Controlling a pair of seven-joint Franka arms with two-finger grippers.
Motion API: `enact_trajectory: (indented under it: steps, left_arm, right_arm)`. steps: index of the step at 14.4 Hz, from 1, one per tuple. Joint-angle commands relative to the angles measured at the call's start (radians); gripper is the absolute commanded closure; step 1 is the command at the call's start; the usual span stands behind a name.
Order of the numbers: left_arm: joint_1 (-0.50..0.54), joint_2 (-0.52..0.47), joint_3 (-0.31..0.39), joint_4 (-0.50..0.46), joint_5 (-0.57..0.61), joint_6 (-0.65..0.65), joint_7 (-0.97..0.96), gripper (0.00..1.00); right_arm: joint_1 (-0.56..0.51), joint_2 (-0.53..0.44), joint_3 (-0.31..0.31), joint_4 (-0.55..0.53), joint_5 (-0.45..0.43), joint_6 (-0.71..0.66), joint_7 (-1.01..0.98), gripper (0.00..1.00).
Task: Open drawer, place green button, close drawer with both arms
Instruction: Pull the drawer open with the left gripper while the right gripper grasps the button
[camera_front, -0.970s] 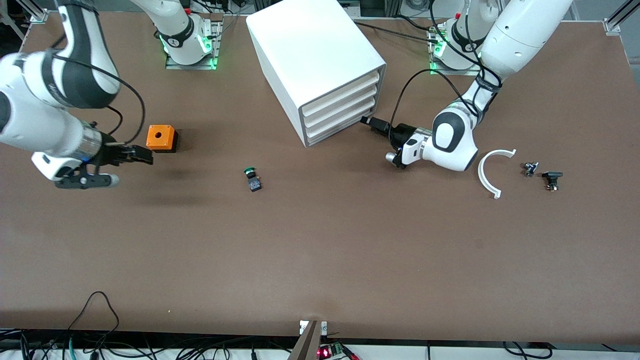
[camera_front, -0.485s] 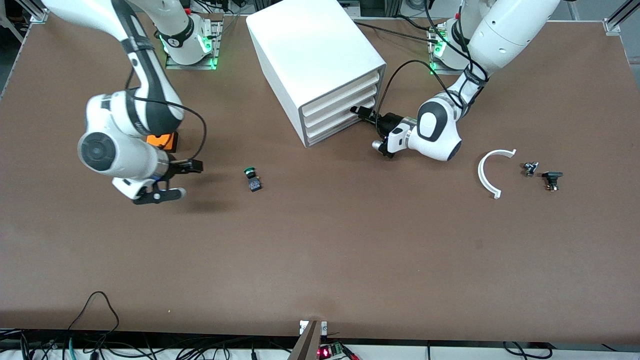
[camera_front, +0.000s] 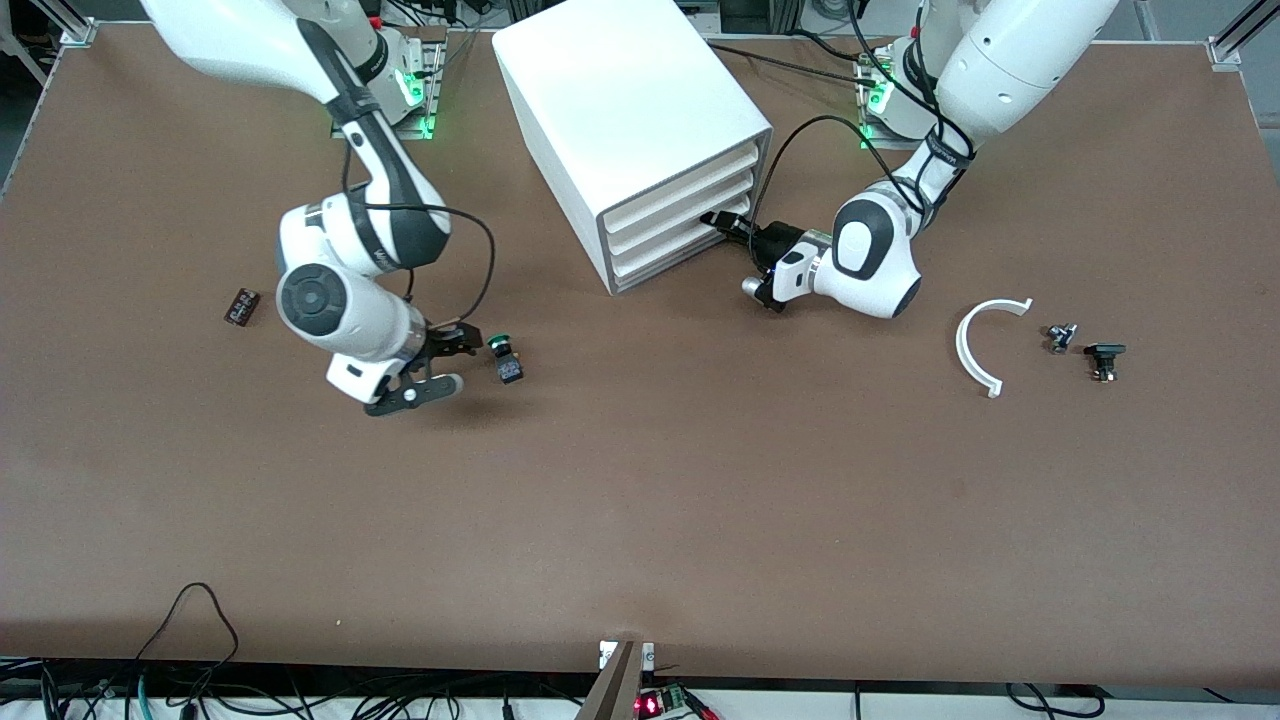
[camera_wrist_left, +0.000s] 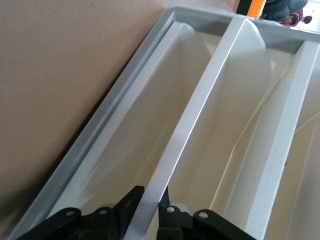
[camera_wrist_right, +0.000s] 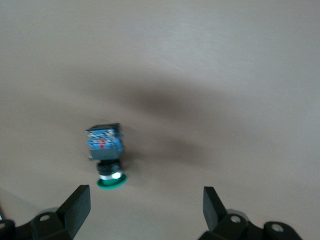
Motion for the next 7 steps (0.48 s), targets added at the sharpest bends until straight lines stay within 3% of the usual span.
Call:
enact_trajectory:
  steps: [1,5,6,7]
  left_arm:
    - [0.033,-0.03,0.04,0.008,-0.005,0.124,0.014,1.0]
    - [0.058,-0.028,0.074,0.068,0.003,0.201,0.014,1.0]
    - [0.058,-0.028,0.087,0.083,0.003,0.203,0.012,0.84]
    - [0.058,-0.03,0.1,0.091,0.003,0.203,0.015,0.01]
  right_arm:
    - [0.065,0.032,-0.004,0.014,-0.024,0.037,0.007,0.0]
    - [0.069,0.087,-0.004,-0.002,-0.107,0.111,0.007,0.0]
    - [0.073,0.095,-0.004,-0.018,-0.11,0.14,0.007,0.0]
    - [0.073,0.095,-0.004,-0.043,-0.11,0.173,0.007,0.0]
